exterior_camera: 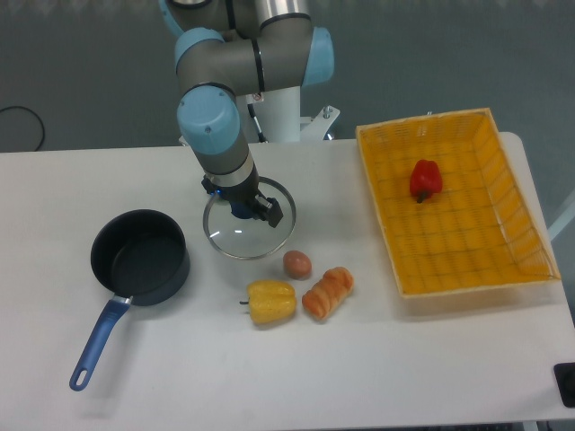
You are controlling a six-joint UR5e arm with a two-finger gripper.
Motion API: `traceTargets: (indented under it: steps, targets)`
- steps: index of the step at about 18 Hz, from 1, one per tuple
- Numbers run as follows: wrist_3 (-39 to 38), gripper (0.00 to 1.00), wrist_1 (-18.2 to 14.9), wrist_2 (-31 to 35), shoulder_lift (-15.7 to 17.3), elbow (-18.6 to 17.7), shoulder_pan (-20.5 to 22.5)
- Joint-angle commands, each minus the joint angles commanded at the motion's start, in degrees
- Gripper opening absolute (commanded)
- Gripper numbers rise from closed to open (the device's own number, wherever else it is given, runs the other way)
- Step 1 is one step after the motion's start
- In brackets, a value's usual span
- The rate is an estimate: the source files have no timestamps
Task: Place the lid on the table
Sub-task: 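Carry the held glass lid toward the dark saucepan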
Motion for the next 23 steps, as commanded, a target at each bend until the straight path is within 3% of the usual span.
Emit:
traceTargets:
  steps: [6,14,18,23]
  targets:
    - [-0.26,0.41,2.02,0.09,-0.35,-2.29,-1.31]
    - [-3.6,0.41,2.37,1.32,-1.49,-3.25,-3.78]
    - [-4.74,0.41,5.88,1.84,-2.11,-5.8,-5.18]
    - [-6.85,0.41,6.42,3.69,-3.95,-5.81,-7.21]
